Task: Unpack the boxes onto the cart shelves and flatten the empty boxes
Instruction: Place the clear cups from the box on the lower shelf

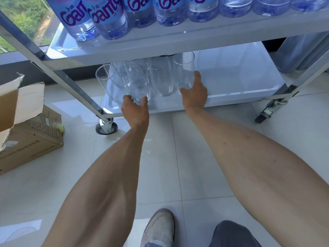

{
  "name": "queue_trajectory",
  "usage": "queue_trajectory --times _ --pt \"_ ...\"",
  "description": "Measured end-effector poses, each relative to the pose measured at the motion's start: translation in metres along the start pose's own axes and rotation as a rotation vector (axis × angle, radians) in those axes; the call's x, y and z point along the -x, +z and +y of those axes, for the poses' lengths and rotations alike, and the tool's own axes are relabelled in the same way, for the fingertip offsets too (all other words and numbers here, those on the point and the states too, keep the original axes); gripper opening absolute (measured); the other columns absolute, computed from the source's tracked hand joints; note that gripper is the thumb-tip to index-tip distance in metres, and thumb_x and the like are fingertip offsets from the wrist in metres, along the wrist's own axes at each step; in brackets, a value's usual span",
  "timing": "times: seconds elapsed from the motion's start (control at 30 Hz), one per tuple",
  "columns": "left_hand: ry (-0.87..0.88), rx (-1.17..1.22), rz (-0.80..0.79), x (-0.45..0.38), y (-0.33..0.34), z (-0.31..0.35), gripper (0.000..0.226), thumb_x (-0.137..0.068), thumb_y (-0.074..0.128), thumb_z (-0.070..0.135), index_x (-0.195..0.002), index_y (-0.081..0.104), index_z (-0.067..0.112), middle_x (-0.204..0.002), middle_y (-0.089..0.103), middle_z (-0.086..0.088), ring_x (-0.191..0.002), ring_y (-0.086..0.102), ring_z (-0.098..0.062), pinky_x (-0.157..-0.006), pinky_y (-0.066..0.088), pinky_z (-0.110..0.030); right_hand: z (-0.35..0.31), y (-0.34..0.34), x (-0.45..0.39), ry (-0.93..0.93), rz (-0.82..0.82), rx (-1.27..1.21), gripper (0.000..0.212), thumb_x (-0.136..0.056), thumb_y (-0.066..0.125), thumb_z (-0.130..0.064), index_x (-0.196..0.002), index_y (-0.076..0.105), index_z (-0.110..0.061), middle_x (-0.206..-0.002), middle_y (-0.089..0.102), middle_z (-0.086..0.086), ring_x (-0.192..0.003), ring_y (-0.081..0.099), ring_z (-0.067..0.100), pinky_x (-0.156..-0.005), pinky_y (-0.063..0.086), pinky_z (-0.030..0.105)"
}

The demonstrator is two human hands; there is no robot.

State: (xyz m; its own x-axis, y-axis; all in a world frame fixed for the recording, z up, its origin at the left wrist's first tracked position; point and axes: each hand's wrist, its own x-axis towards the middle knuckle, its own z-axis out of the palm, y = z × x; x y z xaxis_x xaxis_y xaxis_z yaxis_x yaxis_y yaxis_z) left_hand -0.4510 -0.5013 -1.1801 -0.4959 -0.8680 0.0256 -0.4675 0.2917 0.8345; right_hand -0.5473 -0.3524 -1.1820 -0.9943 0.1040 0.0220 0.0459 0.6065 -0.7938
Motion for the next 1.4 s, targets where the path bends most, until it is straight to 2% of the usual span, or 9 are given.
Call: queue_trajectory --times 0.27,0.37,0.47,0.73,0.87,1.0,1.13,1.27,1.4 --pt "-0.056 0.076 0.025 -0.003 0.012 0.001 0.047 -0.083 0.076 0.030 -0.115 0.051 0.008 -0.095 0.055 -0.001 -0.088 0.053 -0.022 -0.075 0.039 -0.028 0.002 0.000 0.005 -0.023 0.003 -0.027 0.066 -0.081 0.071 -0.026 -0.140 0.043 -0.022 -0.109 0.065 0.008 -0.101 0.059 0.032 -0.072 0.043 0.032" --pt "-0.075 0.065 0.019 -0.003 0.011 0.004 0.046 -0.084 0.077 0.029 -0.116 0.050 0.008 -0.095 0.056 -0.002 -0.088 0.053 -0.022 -0.074 0.038 -0.028 -0.001 -0.004 0.004 -0.033 -0.005 -0.037 0.063 -0.081 0.073 -0.029 -0.136 0.045 -0.018 -0.117 0.063 0.007 -0.110 0.055 0.030 -0.080 0.043 0.034" --pt "-0.092 0.070 0.000 -0.005 0.010 0.007 0.046 -0.083 0.078 0.028 -0.113 0.049 0.009 -0.095 0.057 -0.003 -0.089 0.057 -0.025 -0.075 0.043 -0.031 -0.009 -0.008 0.003 -0.033 -0.028 -0.077 0.066 -0.080 0.076 -0.027 -0.136 0.042 -0.012 -0.128 0.058 0.007 -0.117 0.053 0.030 -0.087 0.043 0.036" --pt "-0.092 -0.054 0.045 0.002 0.004 0.012 0.047 -0.081 0.076 0.036 -0.100 0.037 0.018 -0.094 0.053 -0.002 -0.081 0.054 -0.027 -0.070 0.041 -0.035 -0.013 -0.005 0.008 -0.033 -0.010 -0.012 0.071 -0.086 0.070 -0.026 -0.147 0.034 -0.017 -0.127 0.058 0.010 -0.111 0.058 0.032 -0.090 0.046 0.040" --pt "0.088 -0.217 0.069 0.022 0.000 0.016 0.036 -0.081 0.066 0.042 -0.102 0.047 0.019 -0.094 0.061 0.001 -0.077 0.054 -0.024 -0.069 0.038 -0.034 -0.010 -0.006 0.007 -0.050 -0.029 -0.019 0.076 -0.088 0.067 -0.028 -0.153 0.028 -0.019 -0.140 0.052 0.009 -0.124 0.049 0.031 -0.099 0.041 0.040" --pt "0.061 -0.260 -0.046 0.027 0.006 0.036 0.045 -0.081 0.063 0.050 -0.106 0.062 0.013 -0.092 0.067 -0.003 -0.085 0.061 -0.027 -0.073 0.039 -0.031 -0.011 -0.005 0.013 -0.025 -0.009 -0.087 0.082 -0.081 0.075 -0.032 -0.150 0.032 -0.020 -0.140 0.051 0.007 -0.126 0.050 0.029 -0.098 0.043 0.038" --pt "0.048 -0.283 -0.086 0.027 0.019 0.049 0.050 -0.079 0.065 0.056 -0.100 0.062 0.010 -0.097 0.066 -0.009 -0.090 0.062 -0.031 -0.072 0.039 -0.033 -0.005 -0.003 0.012 -0.041 0.017 -0.079 0.077 -0.085 0.073 -0.029 -0.150 0.033 -0.019 -0.142 0.050 0.006 -0.127 0.049 0.027 -0.098 0.042 0.037" --pt "0.112 -0.309 -0.102 0.030 0.031 0.055 0.065 -0.079 0.068 0.056 -0.130 0.055 0.017 -0.109 0.067 -0.010 -0.103 0.063 -0.031 -0.077 0.040 -0.034 0.000 -0.004 0.008 -0.088 0.028 -0.110 0.086 -0.083 0.075 -0.033 -0.154 0.028 -0.018 -0.149 0.045 0.006 -0.133 0.045 0.026 -0.102 0.038 0.035" --pt "0.085 -0.293 -0.087 0.031 0.046 0.063 0.076 -0.078 0.072 0.058 -0.134 0.046 0.012 -0.109 0.066 -0.012 -0.099 0.065 -0.033 -0.072 0.037 -0.034 0.003 -0.005 0.002 -0.113 -0.006 -0.143 0.095 -0.080 0.080 -0.037 -0.155 0.026 -0.016 -0.151 0.044 0.006 -0.137 0.043 0.024 -0.106 0.036 0.032"
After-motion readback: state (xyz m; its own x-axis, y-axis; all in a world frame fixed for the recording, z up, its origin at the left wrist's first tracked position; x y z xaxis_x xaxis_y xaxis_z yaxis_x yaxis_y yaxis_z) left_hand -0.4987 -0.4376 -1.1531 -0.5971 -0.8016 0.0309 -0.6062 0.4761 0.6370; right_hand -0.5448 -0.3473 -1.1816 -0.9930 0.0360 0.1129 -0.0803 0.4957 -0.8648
